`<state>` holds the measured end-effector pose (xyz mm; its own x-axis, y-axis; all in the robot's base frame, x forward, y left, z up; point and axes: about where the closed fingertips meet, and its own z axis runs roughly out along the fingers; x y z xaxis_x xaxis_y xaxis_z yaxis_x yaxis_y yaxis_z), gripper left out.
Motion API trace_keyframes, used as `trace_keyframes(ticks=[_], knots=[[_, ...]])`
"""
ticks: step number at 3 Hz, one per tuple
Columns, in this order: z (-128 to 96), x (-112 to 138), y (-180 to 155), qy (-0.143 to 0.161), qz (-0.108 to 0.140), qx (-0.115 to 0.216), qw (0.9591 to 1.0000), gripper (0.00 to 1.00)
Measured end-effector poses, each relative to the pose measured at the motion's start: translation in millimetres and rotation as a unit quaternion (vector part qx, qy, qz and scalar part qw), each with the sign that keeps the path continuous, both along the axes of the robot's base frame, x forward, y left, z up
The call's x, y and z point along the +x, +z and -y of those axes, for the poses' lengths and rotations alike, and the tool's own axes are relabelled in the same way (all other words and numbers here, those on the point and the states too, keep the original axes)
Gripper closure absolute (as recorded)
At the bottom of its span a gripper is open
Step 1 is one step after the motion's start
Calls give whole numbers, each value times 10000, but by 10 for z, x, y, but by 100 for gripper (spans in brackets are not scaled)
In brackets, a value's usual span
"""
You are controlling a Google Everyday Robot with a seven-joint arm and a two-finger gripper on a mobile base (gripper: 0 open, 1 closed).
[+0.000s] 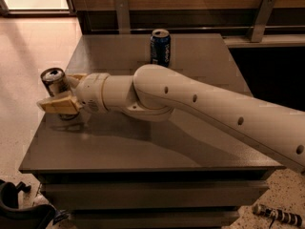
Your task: Pick redbull can
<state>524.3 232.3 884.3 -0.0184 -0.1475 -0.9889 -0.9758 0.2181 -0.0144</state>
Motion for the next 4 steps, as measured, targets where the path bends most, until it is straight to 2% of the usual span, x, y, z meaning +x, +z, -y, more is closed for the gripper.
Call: trace_keyframes(ticks=[2,3,4], knots=[[-34,-26,10,34,9,0,10000,84],[-50,-38,15,51,13,-1,10000,100],[-81,12,72,171,14,-16,9999,100]])
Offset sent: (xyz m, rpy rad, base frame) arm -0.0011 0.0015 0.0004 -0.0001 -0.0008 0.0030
